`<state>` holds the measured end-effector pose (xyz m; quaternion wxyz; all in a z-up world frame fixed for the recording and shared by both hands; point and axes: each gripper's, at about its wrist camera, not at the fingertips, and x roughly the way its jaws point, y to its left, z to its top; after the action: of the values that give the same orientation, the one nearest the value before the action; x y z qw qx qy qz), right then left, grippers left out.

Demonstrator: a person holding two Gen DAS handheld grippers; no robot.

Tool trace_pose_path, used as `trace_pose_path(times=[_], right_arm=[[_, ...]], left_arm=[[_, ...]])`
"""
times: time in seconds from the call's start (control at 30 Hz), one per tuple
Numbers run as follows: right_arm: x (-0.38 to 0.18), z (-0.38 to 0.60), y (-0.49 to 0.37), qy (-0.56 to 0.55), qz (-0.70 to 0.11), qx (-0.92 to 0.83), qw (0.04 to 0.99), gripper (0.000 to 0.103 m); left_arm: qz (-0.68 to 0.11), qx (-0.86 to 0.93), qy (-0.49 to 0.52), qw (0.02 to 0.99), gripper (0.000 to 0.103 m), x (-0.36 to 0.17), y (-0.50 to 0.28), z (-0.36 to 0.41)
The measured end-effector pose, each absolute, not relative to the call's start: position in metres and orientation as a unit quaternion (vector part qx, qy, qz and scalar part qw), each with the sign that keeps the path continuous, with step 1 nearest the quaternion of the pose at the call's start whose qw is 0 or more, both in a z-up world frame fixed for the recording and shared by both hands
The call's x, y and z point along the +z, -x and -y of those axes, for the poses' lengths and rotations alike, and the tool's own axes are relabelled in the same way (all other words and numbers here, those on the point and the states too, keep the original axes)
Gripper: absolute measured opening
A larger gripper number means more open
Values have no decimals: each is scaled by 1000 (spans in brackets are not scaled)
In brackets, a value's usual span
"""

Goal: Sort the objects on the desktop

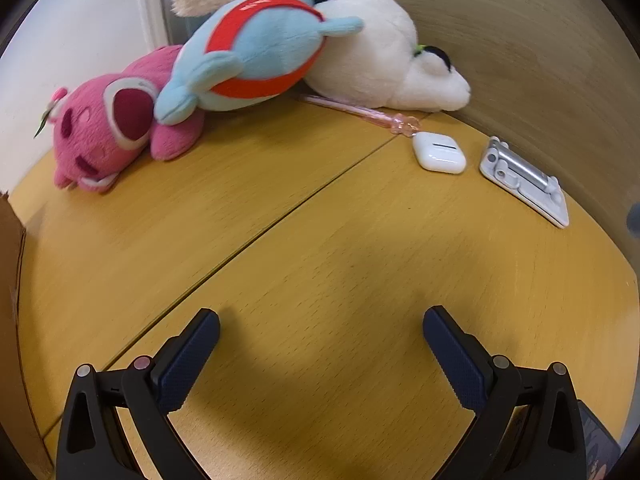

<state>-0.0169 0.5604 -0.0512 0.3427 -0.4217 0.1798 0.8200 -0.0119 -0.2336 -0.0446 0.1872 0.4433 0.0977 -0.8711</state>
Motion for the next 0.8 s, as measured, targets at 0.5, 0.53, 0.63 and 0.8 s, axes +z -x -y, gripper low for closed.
trace_pose_path(times=[0.5,0.53,0.63,0.8], right_arm=[[-51,-564,18,422,-180,820,343,103],[-51,-564,18,422,-180,820,343,103],[-51,-565,18,422,-180,820,342,103],[-51,-565,18,422,-180,820,342,103]], left_arm=[[-99,-871,-443,188,103,-43,14,235],[-99,-871,-443,188,103,-43,14,235],[-99,-871,-443,188,103,-43,14,235],[-99,-871,-443,188,103,-43,14,235]])
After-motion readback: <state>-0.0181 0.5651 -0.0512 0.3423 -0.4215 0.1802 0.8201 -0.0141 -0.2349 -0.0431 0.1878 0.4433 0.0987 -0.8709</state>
